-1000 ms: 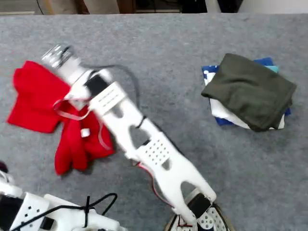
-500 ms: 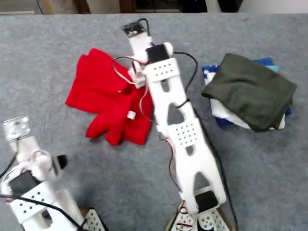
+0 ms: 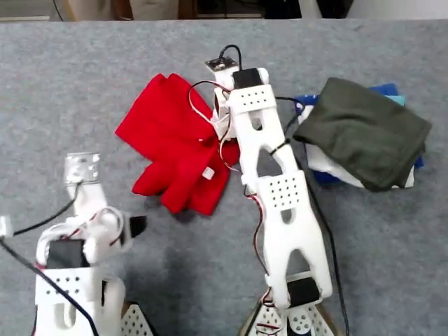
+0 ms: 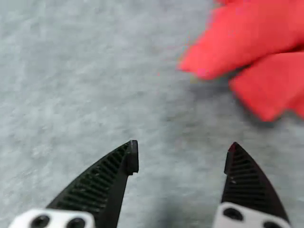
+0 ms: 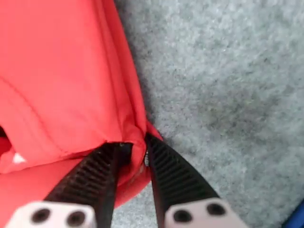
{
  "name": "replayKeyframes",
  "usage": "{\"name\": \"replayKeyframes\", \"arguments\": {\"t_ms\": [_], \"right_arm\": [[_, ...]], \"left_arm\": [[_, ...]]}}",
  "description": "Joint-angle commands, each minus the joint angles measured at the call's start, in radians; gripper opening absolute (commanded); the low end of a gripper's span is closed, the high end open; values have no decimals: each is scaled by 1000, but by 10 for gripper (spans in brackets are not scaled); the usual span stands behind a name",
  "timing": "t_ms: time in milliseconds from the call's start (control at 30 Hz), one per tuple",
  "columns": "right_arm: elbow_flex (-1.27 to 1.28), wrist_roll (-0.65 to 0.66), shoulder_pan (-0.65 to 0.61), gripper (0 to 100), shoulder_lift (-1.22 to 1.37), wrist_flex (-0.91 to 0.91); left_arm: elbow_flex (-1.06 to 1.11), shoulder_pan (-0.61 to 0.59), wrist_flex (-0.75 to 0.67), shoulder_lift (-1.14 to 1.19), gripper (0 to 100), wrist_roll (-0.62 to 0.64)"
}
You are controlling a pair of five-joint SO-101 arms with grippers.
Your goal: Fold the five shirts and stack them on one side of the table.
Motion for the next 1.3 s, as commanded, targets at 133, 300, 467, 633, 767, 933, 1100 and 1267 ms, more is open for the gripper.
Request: {"name": "replayKeyframes", "arguments": {"t_ms": [133, 300, 467, 633, 767, 933, 1100, 1267], "right_arm": [[15, 11, 38, 3, -7, 14], [15, 9, 39, 3, -7, 15], [15, 11, 36, 3, -7, 14], [15, 15, 38, 3, -7, 12], [15, 11, 38, 3, -7, 12], [15, 9, 38, 3, -7, 12], [15, 9, 38, 3, -7, 12], [15, 9, 38, 3, -7, 12]], "left_arm": [[-210, 83, -249, 453, 291, 232], [-344, -52, -293, 739, 291, 270], [-402, -104, -269, 805, 294, 264], [-382, 18, -269, 812, 293, 267], [-373, 94, -273, 814, 293, 276], [-354, 68, -347, 814, 292, 288], [-334, 46, -371, 816, 285, 288], [-354, 46, -365, 816, 228, 288]]}}
